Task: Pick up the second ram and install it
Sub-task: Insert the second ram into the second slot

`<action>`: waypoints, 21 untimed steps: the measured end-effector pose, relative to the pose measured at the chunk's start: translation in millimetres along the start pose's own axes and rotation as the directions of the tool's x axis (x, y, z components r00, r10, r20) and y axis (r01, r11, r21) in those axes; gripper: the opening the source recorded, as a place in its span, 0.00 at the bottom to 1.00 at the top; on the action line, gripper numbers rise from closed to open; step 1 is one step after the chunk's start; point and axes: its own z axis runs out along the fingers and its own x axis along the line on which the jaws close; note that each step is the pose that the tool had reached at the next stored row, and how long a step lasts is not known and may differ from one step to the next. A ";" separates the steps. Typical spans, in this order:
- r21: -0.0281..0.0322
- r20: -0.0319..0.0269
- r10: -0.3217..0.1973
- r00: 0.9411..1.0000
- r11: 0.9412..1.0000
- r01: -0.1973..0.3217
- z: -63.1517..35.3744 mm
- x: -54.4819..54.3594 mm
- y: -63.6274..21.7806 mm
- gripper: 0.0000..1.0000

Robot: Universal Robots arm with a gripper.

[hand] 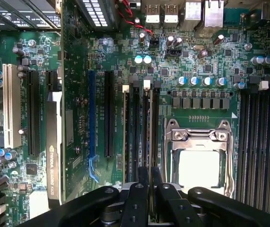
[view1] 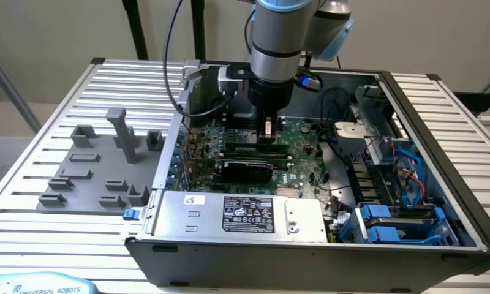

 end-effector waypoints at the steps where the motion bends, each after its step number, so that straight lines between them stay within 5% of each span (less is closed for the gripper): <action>1: 0.000 0.000 0.000 1.000 1.000 0.000 0.2 0.3 0.0 0.13; 9: -0.001 0.000 0.000 1.000 1.000 0.000 3.5 1.2 0.4 0.13; 21: -0.010 0.000 0.008 1.000 1.000 -0.008 8.4 1.2 0.1 0.13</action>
